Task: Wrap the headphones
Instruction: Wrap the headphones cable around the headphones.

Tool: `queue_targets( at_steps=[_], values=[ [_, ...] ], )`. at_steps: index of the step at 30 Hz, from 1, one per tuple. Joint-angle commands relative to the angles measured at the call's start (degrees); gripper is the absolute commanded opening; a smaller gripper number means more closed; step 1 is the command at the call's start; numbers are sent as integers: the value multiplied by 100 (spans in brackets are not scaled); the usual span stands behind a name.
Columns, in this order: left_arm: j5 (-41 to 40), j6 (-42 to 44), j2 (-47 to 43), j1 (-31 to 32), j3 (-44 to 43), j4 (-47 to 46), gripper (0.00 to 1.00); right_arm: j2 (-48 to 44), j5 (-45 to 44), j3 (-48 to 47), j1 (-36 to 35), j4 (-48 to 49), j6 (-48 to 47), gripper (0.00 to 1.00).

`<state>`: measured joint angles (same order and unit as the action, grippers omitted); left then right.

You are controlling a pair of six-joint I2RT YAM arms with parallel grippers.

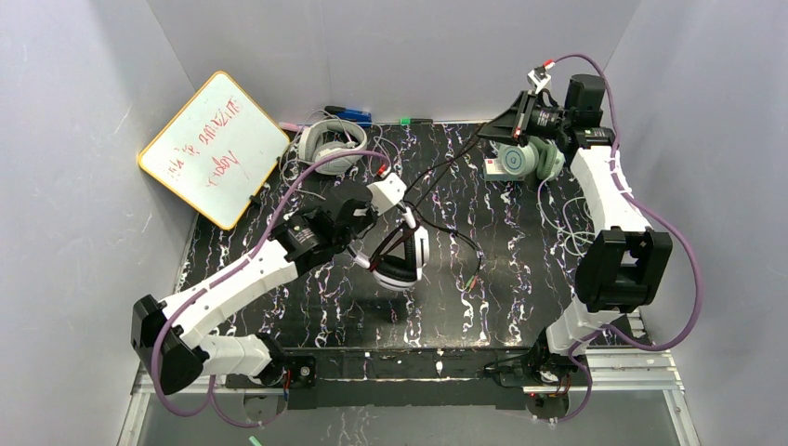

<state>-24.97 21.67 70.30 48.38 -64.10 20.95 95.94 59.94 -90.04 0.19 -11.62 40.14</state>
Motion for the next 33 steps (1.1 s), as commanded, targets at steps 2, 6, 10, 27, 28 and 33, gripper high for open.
queue_targets(
  at_steps=[2, 6, 10, 27, 28, 33],
  values=[
    [-1297, -129, 394, 49, -251, 1059, 0, -531, -365, -495, 157, -353, -380, 1],
    [-3100, -322, 1022, 49, -487, 1356, 0, -800, -388, -410, 136, -737, -598, 1],
    [-3941, -539, 1216, 40, -756, 1337, 0, -1013, -391, -385, 105, -1150, -822, 1],
    [-4528, -4142, 3519, -890, -4205, 3919, 0, -2370, -1054, 490, -1954, -1799, -726, 1],
    [-4225, -4253, 3527, -1009, -4338, 3906, 0, -2456, -1095, 647, -2073, -1769, -691, 1],
    [-3230, -4497, 3049, -1291, -4185, 3101, 0, -2792, -1227, 1577, -2544, -1416, -444, 1]
  ],
)
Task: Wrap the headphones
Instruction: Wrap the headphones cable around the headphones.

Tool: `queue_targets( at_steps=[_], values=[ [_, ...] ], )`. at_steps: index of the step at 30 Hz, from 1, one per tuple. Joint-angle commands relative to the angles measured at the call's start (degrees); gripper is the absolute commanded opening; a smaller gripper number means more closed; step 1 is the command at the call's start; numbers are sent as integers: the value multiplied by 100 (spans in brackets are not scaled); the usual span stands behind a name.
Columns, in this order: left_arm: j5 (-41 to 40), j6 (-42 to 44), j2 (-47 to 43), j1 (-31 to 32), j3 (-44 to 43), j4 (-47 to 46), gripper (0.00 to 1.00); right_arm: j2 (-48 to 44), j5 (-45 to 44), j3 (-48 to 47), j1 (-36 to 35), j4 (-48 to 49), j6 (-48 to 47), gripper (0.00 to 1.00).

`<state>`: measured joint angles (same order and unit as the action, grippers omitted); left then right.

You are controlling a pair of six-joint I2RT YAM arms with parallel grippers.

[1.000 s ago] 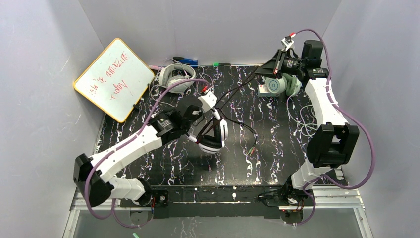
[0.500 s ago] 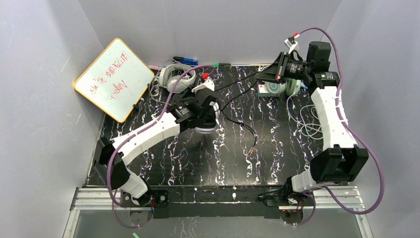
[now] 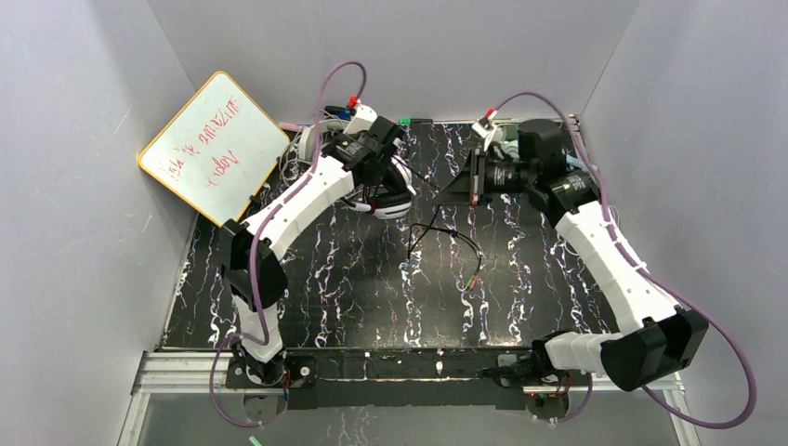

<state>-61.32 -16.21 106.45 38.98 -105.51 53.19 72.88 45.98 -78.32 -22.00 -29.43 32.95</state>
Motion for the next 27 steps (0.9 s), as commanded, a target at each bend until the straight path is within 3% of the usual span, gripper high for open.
queue_targets(
  at_steps=[1, 8, 15, 18, 23, 27],
  values=[
    [597, -792, -667, -405, 11, -242, 0, -532, 163, 580, -413, 520, 351, 1],
    [2975, -2313, -1234, -1232, 552, -828, 0, -611, -324, 1317, -1364, 2078, 1154, 1],
    [3707, -3223, -1718, -1461, 885, -1139, 0, -122, -1054, 1722, -2252, 2343, 950, 1],
    [4044, -3479, -1966, -1551, 962, -1210, 0, 45, -1319, 2087, -2493, 2660, 887, 6],
    [4243, -3553, -2443, -1578, 1161, -1523, 0, 124, -2389, 2584, -2604, 2884, 661, 8],
    [4306, -3337, -2612, -1578, 951, -1360, 0, -150, -3017, 3314, -2603, 3932, 495, 8]
  ],
)
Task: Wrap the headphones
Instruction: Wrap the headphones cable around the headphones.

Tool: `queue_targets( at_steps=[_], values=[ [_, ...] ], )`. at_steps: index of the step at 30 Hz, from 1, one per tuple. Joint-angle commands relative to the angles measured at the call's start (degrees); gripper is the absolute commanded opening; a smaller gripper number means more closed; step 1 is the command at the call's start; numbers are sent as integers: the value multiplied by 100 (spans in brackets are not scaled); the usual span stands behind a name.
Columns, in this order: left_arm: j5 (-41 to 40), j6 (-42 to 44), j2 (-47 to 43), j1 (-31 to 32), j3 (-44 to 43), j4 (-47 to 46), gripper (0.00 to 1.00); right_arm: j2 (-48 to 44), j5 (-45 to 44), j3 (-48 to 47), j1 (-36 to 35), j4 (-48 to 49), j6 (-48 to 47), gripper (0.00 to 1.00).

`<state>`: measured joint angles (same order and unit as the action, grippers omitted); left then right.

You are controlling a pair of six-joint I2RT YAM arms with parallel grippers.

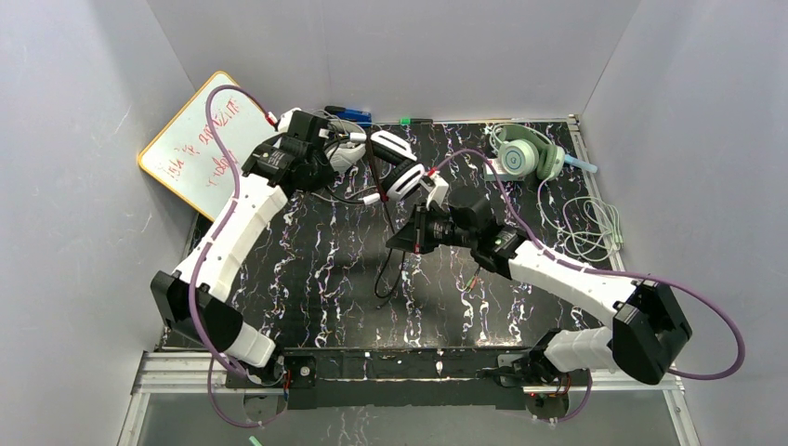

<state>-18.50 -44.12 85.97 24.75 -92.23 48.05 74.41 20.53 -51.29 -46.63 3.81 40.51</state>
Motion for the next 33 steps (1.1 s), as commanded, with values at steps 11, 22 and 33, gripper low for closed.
queue_targets(
  at_steps=[11, 22, 33],
  values=[
    [540, 127, -1039, -155, -405, -432, 0, -697, -591, 1023, -139, 1295, -1174, 41],
    [407, 287, -978, -154, -1219, 177, 0, -879, -764, 1560, -129, 1510, -1631, 83],
    [599, 229, -1011, -154, -1654, 322, 0, -329, -1235, 1538, 44, 1676, -976, 91]
  ],
)
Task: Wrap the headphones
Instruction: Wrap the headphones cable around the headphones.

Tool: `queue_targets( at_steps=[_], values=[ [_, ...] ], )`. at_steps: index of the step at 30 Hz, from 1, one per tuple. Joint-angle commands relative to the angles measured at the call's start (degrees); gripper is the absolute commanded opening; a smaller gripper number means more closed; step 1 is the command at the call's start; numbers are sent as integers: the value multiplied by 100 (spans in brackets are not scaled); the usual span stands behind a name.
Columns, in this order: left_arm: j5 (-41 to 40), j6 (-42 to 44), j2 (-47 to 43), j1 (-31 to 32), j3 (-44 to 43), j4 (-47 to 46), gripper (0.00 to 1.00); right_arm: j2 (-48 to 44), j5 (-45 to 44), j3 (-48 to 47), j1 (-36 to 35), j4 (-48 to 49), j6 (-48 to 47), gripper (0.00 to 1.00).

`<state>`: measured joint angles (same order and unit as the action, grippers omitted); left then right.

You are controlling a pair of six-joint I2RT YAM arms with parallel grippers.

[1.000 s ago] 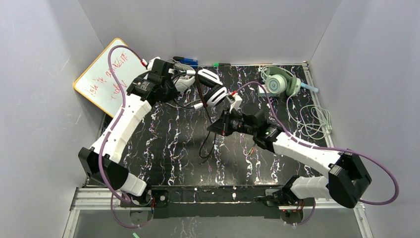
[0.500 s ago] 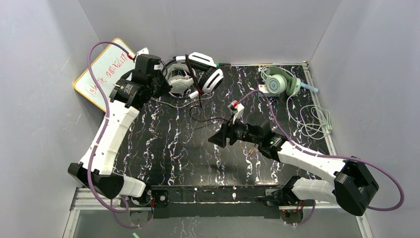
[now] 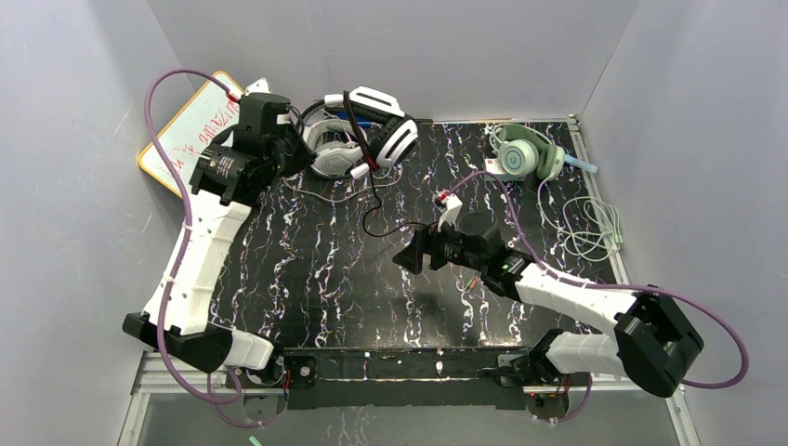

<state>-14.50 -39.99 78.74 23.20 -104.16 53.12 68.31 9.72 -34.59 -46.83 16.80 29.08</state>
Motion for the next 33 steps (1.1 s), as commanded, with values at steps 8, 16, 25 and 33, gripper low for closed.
queue_targets(
  at_steps=[8, 16, 25, 33],
  values=[
    [258, -295, -440, 1, -493, -177, 0, 1834, -1166, -1925, 235, -1952, 2747, 95],
    [335, -403, -563, 0, -197, -298, 0, 1953, -1963, -1676, 216, -1107, 5949, 92],
    [452, -451, -709, 0, 15, -390, 0, 2842, -2228, -1960, 205, -495, 7492, 83],
    [411, -341, -737, 1, -188, -195, 0, 3686, -2250, -2223, 209, -206, 7811, 67]
  ],
)
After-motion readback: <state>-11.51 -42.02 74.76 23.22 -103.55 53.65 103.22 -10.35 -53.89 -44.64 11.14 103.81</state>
